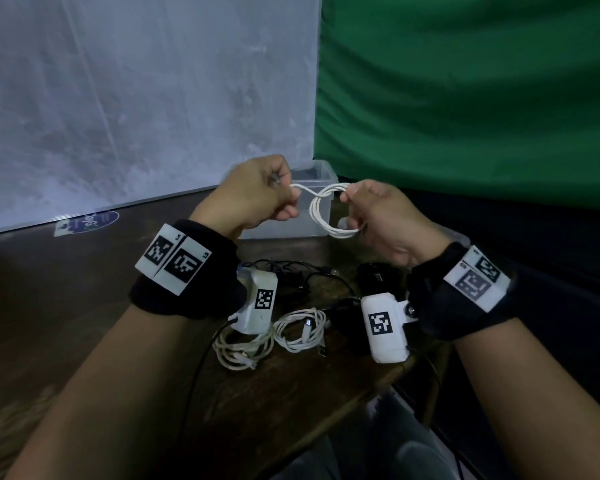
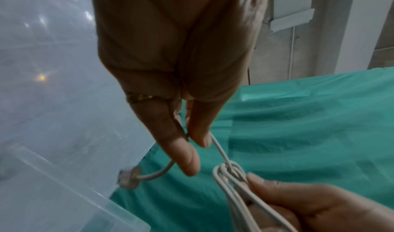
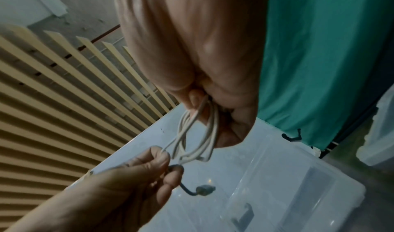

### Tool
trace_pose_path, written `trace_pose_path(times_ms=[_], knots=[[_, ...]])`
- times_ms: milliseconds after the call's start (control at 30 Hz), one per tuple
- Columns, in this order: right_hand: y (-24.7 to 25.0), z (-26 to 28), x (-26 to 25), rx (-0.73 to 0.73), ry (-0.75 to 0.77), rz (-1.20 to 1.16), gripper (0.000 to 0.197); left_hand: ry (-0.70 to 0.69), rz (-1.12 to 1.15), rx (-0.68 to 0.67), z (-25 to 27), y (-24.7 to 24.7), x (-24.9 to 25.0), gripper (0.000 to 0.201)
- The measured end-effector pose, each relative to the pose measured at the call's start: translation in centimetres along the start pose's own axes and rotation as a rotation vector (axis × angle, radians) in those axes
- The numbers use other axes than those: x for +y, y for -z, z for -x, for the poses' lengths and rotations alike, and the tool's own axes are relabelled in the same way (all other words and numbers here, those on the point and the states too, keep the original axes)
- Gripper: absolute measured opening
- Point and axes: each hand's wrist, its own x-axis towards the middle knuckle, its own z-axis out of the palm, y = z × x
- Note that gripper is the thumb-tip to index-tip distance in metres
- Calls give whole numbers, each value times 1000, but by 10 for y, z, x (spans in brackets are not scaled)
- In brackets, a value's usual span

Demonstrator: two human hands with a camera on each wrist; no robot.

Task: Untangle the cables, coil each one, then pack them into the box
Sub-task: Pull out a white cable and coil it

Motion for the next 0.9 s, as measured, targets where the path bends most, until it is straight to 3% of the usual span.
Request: trace_pose_path(times_ms=[100,167,467,567,767,900], knots=[[-3,2,1,15,99,185,28,-56,2,47,-2,1,2,23],[-3,2,0,20,124,186,31,-81,0,70,-3,0,4,23],[-4,7,-11,62,65,-276,32,19,-65,-18,-3,-15,-10,18],[-5,9,-9,43,37,-335,31,24,-96,-16,-5,-17,-13,19],[-9,15,0,-9,-11,-388,30,-43,-72,149,-6,-16,-10,23],[-10,12,6,43,-66,-371,29,-35,96,104,-3,-19,-3,21]])
